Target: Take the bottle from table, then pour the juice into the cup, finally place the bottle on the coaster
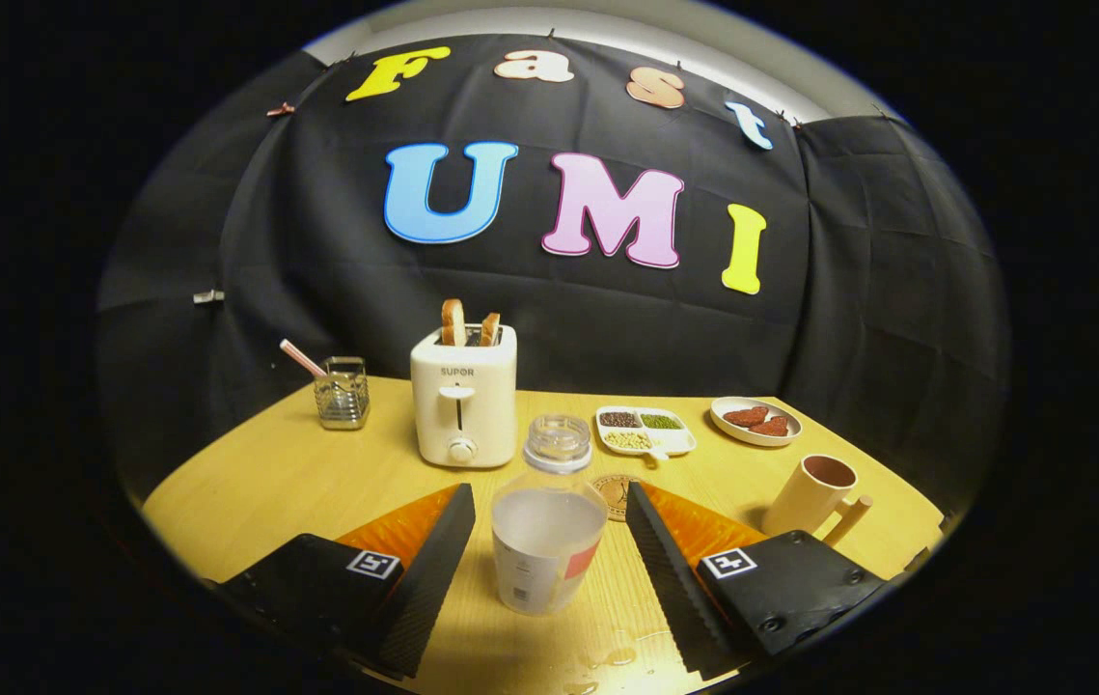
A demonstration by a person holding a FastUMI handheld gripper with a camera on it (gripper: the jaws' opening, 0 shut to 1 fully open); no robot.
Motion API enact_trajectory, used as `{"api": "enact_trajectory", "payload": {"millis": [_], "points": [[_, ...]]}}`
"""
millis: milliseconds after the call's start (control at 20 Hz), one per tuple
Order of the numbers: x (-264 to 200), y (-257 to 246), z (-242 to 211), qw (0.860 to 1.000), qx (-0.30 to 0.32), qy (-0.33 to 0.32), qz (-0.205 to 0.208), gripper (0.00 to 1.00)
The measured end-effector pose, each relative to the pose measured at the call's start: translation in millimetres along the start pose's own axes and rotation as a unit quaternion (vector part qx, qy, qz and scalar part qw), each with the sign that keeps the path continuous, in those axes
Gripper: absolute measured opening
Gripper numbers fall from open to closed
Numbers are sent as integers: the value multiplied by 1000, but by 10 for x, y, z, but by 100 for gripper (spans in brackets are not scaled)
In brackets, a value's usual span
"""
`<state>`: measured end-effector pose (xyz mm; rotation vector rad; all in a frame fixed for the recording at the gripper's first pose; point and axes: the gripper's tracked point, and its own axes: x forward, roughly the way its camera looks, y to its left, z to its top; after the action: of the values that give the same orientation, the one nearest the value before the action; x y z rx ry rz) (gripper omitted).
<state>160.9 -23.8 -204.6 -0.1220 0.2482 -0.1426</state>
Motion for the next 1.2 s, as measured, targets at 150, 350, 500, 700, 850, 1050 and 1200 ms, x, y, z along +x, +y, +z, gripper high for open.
{"api": "enact_trajectory", "payload": {"millis": [150,350,500,700,850,1050,1200], "points": [[106,9,-167,1000,6,9,0,97],[244,8,-303,1000,2,18,-17,97],[320,12,-354,1000,-9,18,-23,94],[343,37,-400,999,-27,15,-16,83],[325,87,-410,1000,-14,19,2,77],[269,-41,-200,999,31,10,-2,73],[200,-222,57,997,73,3,-12,71]]}}
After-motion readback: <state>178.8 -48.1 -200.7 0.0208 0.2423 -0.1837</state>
